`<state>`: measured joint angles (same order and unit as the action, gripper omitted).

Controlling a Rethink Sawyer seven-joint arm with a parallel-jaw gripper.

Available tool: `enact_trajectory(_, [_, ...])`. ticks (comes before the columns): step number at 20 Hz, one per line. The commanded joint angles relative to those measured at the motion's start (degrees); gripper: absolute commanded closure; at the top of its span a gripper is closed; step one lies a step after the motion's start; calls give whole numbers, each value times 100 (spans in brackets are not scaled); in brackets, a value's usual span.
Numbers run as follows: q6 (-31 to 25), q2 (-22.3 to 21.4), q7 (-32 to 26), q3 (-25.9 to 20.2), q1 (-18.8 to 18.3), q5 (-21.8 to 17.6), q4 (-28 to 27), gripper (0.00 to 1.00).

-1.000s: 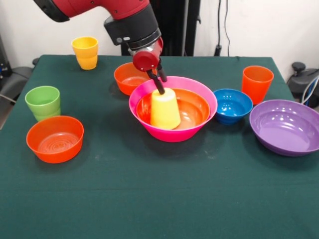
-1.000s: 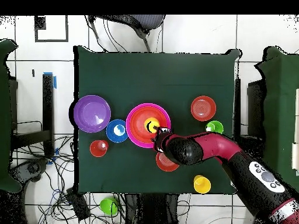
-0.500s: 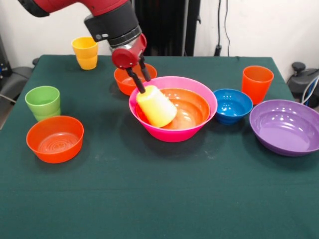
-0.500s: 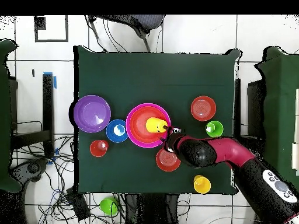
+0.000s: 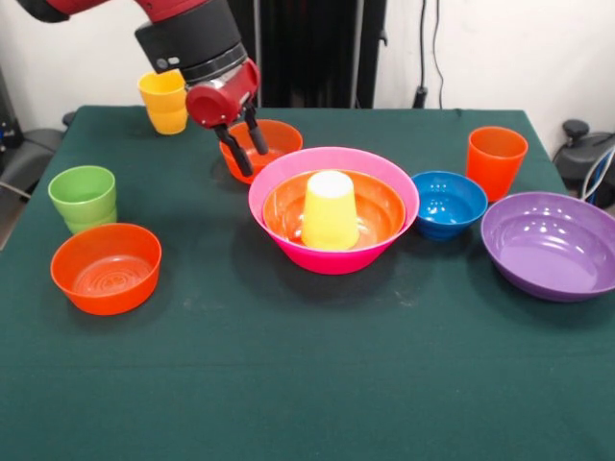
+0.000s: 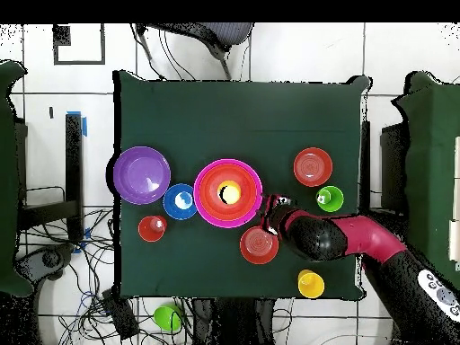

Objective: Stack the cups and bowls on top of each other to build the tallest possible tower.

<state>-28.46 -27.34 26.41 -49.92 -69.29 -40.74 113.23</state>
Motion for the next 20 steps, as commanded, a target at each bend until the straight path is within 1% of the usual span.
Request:
enact_trajectory(1, [-666,-102,-276,-205,107,19,59,0])
enact_trajectory(5, [-538,-63,-159,-180,156,-49,120,0])
enact_trajectory(8, [-568,-207,-100,-228,188,-4,176,0])
enact_trajectory(10, [-667,-211,-192,-222,159,4,115,0])
enact_trajectory(12, [-819,-177,-419,-95,145,-127,-49,0])
enact_trajectory(15, [-942,-99,-630,168,257,-400,-322,0])
enact_trajectory(16, [-1000,-123,-643,415,458,-673,-498,0])
enact_trajectory(17, [-1060,-130,-661,540,560,-811,-603,0])
enact_trajectory(18, [-1221,-196,-704,728,743,-1025,-731,0])
enact_trajectory(20, [-1349,-207,-761,847,837,-1169,-837,0])
